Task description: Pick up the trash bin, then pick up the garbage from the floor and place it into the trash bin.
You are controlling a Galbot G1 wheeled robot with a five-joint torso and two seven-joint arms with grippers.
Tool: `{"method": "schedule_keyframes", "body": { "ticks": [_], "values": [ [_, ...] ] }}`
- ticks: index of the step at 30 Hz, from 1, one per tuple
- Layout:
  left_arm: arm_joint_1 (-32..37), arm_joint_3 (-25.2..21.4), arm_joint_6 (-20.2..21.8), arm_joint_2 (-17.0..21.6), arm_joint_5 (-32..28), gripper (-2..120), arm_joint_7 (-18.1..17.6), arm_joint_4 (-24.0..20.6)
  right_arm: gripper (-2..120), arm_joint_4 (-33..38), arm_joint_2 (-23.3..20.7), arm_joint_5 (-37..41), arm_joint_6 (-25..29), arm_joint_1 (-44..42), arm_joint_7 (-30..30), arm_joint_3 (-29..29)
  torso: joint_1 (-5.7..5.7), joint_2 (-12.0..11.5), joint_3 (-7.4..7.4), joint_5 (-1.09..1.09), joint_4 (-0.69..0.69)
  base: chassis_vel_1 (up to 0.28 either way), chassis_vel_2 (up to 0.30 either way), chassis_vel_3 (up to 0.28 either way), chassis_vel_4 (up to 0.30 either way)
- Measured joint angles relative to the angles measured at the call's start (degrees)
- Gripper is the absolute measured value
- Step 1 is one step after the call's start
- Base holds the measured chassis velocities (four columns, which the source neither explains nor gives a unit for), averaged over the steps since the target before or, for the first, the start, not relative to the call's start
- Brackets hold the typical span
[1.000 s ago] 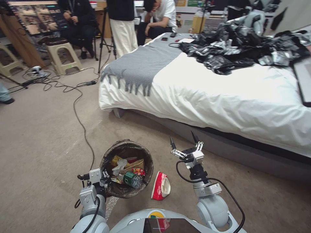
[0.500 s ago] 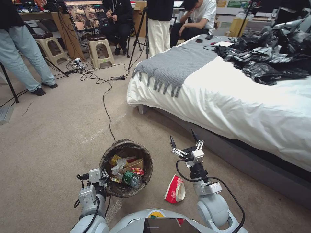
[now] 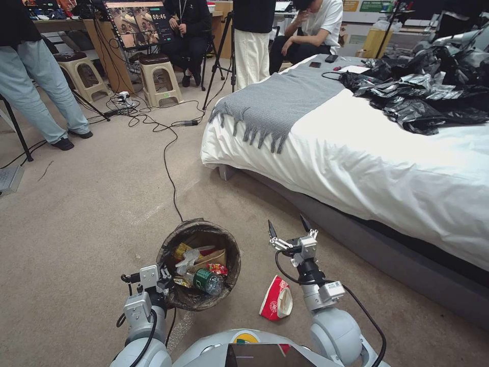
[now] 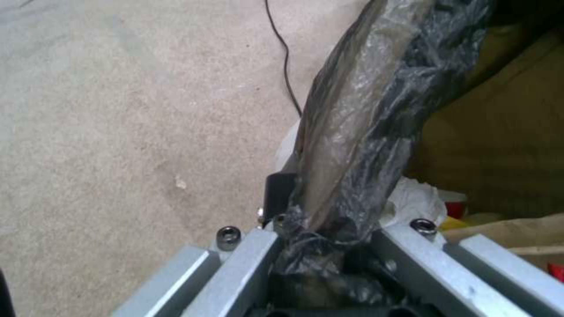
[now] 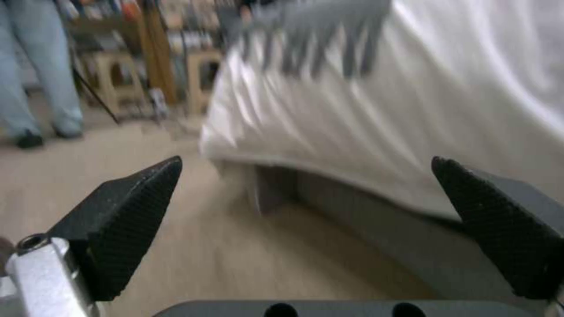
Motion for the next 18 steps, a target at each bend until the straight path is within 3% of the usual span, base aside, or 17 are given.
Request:
{"method": "schedule_keyframes", "body": {
  "ticks": [1, 2, 3, 4, 5, 7, 13, 18],
  "values": [
    [0.0, 0.0, 0.0, 0.0, 0.0, 0, 0.0, 0.0, 100, 1.0, -1.4, 2.3, -5.6, -0.4, 3.5, -1.4, 0.0, 0.0, 0.0, 0.0, 0.0, 0.0, 0.0, 0.0, 0.0],
    [0.0, 0.0, 0.0, 0.0, 0.0, 0, 0.0, 0.0, 100, 1.0, -1.4, 2.3, -5.6, -0.4, 3.5, -1.4, 0.0, 0.0, 0.0, 0.0, 0.0, 0.0, 0.0, 0.0, 0.0],
    [0.0, 0.0, 0.0, 0.0, 0.0, 0, 0.0, 0.0, 100, 1.9, -2.4, 3.8, -9.5, -0.6, 5.6, -1.9, 0.0, 0.0, 0.0, 0.01, -0.01, 0.0, 0.0, 0.0, 0.0],
    [0.0, 0.0, 0.0, 0.0, 0.0, 0, 0.0, 0.0, 100, 3.0, -4.8, 6.4, -16.8, -0.4, 9.1, -2.5, 0.0, 0.0, 0.0, 0.01, -0.01, 0.0, 0.0, 0.0, 0.0],
    [0.0, 0.0, 0.0, 0.0, 0.0, 0, 0.0, 0.0, 100, 3.0, -4.8, 6.4, -16.8, -0.4, 9.1, -2.5, 0.0, 0.0, 0.0, 0.01, -0.01, 0.0, 0.0, 0.0, 0.0],
    [0.0, 0.0, -0.1, -0.1, 0.0, 0, 0.0, 0.1, 100, 3.6, -9.8, 13.7, -28.5, -0.1, 14.2, -3.6, 0.0, 0.0, 0.0, 0.01, 0.0, 0.0, 0.0, 0.0, 0.0],
    [-0.1, 0.0, -0.1, 0.0, 0.0, 0, 0.0, 0.3, 100, -0.6, -14.5, 22.1, -37.2, -1.1, 18.6, -6.4, 0.0, 0.0, 0.0, 0.01, -0.01, 0.0, 0.0, 0.0, 0.0],
    [-0.3, 0.1, -0.1, 0.0, 0.0, 0, 0.0, 0.4, 100, -4.5, -15.4, 23.5, -38.7, -1.2, 18.3, -8.2, 0.0, 0.0, 0.0, 0.0, -0.01, 0.0, 0.0, 0.0, 0.0]
  ]
}}
